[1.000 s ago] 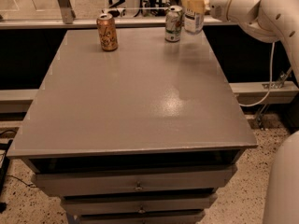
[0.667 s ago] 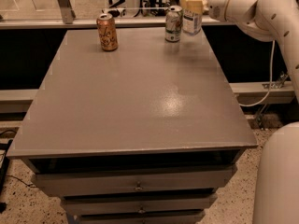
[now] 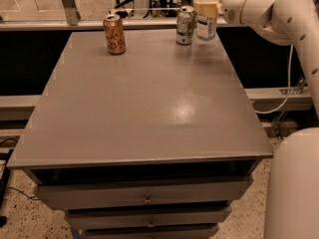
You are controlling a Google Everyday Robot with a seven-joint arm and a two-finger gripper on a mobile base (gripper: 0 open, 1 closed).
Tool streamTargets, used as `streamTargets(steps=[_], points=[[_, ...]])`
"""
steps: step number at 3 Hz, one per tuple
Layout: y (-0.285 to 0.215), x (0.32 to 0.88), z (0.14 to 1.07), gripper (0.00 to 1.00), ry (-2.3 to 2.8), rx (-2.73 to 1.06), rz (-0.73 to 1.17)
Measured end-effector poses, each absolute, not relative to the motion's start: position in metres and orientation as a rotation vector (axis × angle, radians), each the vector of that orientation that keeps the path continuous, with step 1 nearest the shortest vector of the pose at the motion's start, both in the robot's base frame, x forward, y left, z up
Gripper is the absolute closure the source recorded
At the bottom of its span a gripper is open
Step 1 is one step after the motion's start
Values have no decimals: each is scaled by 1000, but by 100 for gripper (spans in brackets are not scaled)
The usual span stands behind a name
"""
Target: Move blue plastic bottle near 7up can
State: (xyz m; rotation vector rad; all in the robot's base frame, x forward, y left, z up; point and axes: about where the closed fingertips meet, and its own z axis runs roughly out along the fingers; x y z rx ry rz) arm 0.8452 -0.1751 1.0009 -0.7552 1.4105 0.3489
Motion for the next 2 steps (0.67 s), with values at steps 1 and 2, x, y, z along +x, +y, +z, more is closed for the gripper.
streamTargets(steps=[1, 2], points=[[-181, 852, 989, 98, 1439, -729, 352], [-184, 855, 981, 75, 1463, -713, 358]])
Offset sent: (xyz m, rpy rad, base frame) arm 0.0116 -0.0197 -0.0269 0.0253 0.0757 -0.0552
